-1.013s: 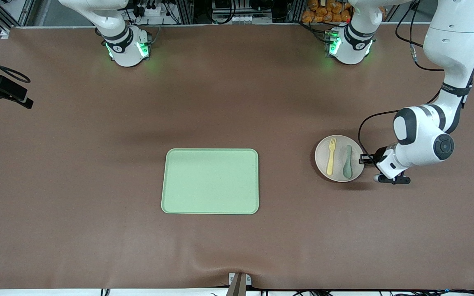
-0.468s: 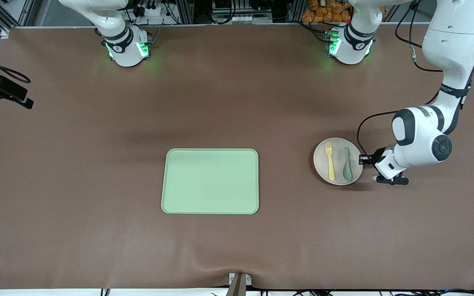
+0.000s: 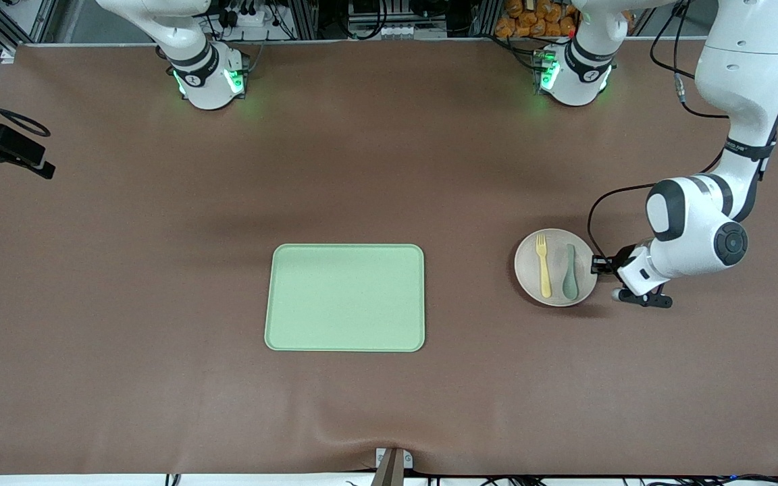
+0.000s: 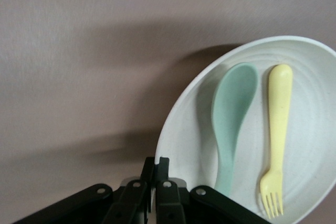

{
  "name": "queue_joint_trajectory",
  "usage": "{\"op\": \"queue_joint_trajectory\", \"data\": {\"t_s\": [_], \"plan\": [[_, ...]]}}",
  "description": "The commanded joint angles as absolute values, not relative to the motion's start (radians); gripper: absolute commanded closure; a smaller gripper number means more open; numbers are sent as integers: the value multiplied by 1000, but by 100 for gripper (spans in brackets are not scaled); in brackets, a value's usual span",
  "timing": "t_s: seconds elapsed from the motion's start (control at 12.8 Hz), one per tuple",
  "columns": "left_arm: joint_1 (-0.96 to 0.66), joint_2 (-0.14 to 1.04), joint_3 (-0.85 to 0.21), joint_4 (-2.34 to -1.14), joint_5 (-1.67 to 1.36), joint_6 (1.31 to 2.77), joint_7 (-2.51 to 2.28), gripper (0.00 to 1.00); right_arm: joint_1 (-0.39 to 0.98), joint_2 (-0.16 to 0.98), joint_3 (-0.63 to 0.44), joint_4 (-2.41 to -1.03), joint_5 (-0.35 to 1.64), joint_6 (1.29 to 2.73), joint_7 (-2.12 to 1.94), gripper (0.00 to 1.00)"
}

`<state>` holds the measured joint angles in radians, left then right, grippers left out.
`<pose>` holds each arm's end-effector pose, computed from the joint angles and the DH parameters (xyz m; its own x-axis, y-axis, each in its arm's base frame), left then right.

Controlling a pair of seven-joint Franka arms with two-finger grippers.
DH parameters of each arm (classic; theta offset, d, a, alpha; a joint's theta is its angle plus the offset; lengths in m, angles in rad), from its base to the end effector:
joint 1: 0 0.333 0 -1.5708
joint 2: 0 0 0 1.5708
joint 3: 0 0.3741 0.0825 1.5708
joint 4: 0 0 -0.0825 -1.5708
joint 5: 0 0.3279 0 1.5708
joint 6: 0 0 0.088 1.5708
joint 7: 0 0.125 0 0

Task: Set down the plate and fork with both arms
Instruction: 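Carry the plate with the left gripper onto the green tray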

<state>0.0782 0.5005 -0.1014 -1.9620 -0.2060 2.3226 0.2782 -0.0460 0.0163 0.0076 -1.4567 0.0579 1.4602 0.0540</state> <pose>0.5922 -0.0152 0.2843 0.9837 -0.1501 -0.0987 -0.1267 -0.9691 0.2115 0.4932 -0.0112 0.6939 0.9962 -0.0858 -0.0157 -0.0866 -0.9946 -0.0570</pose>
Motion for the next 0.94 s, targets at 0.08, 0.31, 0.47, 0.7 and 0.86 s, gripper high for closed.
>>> {"op": "queue_joint_trajectory", "data": {"t_s": [0.08,0.31,0.47,0.7,0.86], "plan": [[75,506,-137,-1856,-222,2237,295,100,-66,26,20,-1437,77,1448,44,0],[60,506,-172,-1751,-215,2130,282,100,-67,26,20,-1439,75,1447,44,0],[25,506,-181,-1686,-209,2067,279,100,-69,26,20,-1437,75,1447,44,0],[-73,506,-181,-1628,-210,2025,178,100,-74,28,20,-1437,77,1447,44,0],[-124,518,-181,-1585,-221,2025,132,100,-71,32,20,-1437,77,1448,43,0]]}}
